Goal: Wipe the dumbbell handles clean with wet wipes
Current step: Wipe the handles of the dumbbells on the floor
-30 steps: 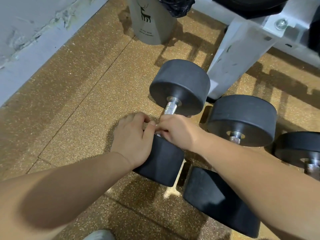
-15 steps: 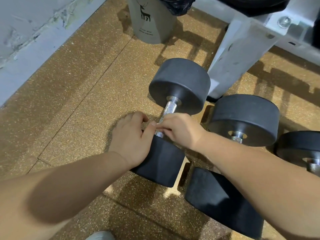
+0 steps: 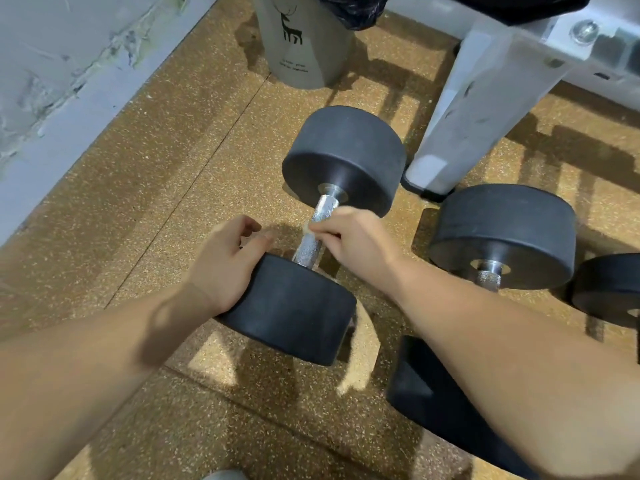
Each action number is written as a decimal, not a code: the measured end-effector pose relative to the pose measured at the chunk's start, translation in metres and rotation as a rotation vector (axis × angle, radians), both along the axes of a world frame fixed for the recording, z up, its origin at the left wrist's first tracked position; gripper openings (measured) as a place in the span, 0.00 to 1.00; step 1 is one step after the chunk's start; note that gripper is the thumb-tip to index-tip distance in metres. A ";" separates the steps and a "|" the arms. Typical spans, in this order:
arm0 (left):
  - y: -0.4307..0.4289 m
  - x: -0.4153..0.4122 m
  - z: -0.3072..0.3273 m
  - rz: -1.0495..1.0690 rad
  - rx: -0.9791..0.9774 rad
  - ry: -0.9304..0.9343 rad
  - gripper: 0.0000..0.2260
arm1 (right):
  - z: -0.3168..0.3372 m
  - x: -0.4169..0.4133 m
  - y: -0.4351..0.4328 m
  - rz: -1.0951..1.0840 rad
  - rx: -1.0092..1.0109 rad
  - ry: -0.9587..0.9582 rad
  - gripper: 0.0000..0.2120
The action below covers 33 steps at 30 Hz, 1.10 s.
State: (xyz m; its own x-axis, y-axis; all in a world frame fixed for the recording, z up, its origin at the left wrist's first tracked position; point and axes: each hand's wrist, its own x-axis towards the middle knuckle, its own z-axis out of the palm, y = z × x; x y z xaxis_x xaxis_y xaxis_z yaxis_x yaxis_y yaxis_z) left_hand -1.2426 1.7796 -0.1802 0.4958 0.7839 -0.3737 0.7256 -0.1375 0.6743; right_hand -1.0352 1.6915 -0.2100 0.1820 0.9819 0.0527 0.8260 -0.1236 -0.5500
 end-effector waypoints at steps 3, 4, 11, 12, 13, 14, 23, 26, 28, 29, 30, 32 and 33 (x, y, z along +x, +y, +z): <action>0.005 -0.001 0.012 -0.026 0.173 0.045 0.17 | -0.001 -0.005 0.019 -0.197 0.006 0.098 0.08; 0.005 0.002 0.018 -0.009 0.218 0.024 0.14 | -0.002 -0.009 0.021 -0.264 -0.007 0.139 0.09; -0.026 0.031 0.032 -0.053 0.146 0.170 0.35 | -0.003 -0.024 -0.003 0.005 0.070 0.202 0.05; -0.029 0.031 0.031 -0.074 0.170 0.219 0.38 | -0.006 -0.020 0.000 0.020 0.071 0.176 0.07; -0.031 0.032 0.030 -0.092 0.194 0.257 0.39 | -0.009 -0.017 0.006 -0.009 0.080 0.156 0.07; -0.032 0.033 0.031 -0.113 0.215 0.283 0.39 | -0.012 -0.013 0.013 -0.077 0.092 0.135 0.07; -0.012 0.021 0.025 -0.078 0.169 0.175 0.43 | -0.004 -0.022 0.007 0.003 -0.106 0.303 0.08; 0.005 0.009 0.023 -0.041 0.097 0.118 0.46 | -0.009 -0.023 0.014 0.067 -0.099 0.243 0.08; 0.017 0.001 0.021 -0.010 0.006 0.092 0.43 | -0.011 -0.023 0.032 -0.033 -0.010 0.141 0.08; 0.023 -0.004 0.019 0.005 -0.030 0.091 0.40 | -0.013 -0.024 0.042 -0.115 0.018 0.117 0.08; 0.029 -0.007 0.019 0.021 -0.041 0.096 0.37 | -0.013 -0.024 0.052 -0.200 0.017 0.133 0.09; 0.039 -0.015 0.018 0.050 0.025 0.126 0.30 | -0.014 -0.027 0.064 -0.311 -0.032 0.181 0.10; 0.041 -0.018 0.018 0.071 0.094 0.153 0.26 | -0.014 -0.031 0.065 -0.328 -0.037 0.194 0.10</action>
